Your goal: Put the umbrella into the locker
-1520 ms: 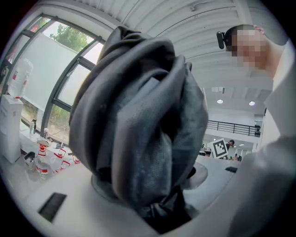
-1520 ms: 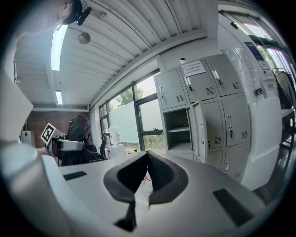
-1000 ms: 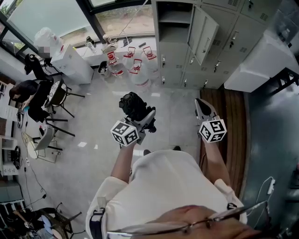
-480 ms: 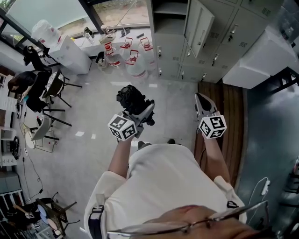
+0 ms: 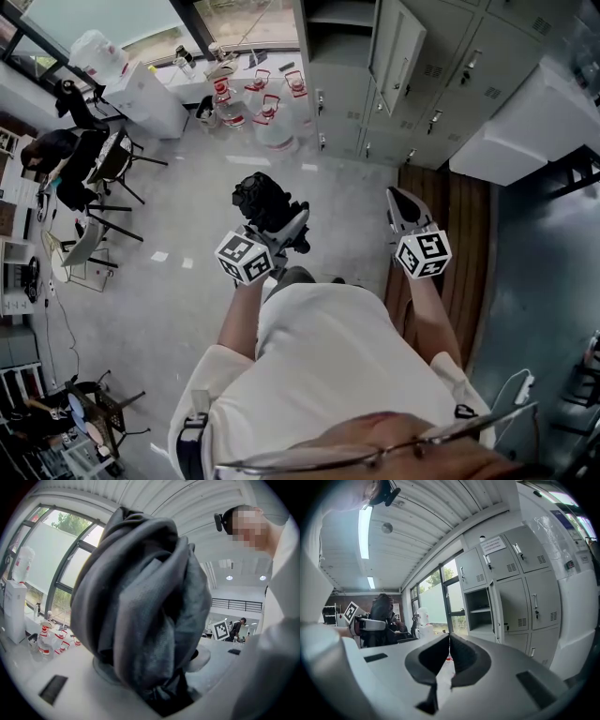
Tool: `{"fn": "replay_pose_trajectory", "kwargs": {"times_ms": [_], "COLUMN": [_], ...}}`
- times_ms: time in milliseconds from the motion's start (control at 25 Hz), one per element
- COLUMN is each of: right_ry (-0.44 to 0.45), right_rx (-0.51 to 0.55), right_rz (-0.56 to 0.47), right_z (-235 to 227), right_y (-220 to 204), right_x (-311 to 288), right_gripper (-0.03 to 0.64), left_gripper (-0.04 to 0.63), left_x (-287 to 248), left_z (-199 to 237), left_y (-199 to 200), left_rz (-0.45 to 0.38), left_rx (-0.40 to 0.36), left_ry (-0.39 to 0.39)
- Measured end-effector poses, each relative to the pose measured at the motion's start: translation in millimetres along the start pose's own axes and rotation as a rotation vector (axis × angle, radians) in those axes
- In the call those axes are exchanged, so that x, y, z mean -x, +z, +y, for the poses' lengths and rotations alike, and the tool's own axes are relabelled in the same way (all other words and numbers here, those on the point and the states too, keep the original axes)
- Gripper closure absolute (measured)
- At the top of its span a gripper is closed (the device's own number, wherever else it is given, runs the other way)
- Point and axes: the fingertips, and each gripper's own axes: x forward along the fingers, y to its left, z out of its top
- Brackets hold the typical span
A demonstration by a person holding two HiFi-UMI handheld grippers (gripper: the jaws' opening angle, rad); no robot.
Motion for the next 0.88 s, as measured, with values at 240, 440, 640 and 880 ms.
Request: {"fn": "replay_pose_trajectory", "kwargs": {"times_ms": [240,440,640,880], "right_ry": [0.003,-0.018,-0.062,-0.114], "right_rx": [-0.009,0.001,0.001,-0.006], "right_rz": [0.018,0.025,0.028,0.035], "right_z": [-10,-19,-35,-41], "right_y": [-3,1,7,17], "right_x": [-16,-39,-72,-125], "right_gripper": [0.609,0.609,0.609,0.609], "left_gripper": [0.359,0.359,0.359,0.359], "left_x": [-11,-21,-45,-68], "left_z": [11,36,72,123], "left_y": [2,6,15,40], "left_rz": [-0.008,-0.007,-0.002,0.029], "left_rx": [0.019,0.03,0.037,0.013], "left_ry": [0.012,0.011,-0.015,-0.059]}}
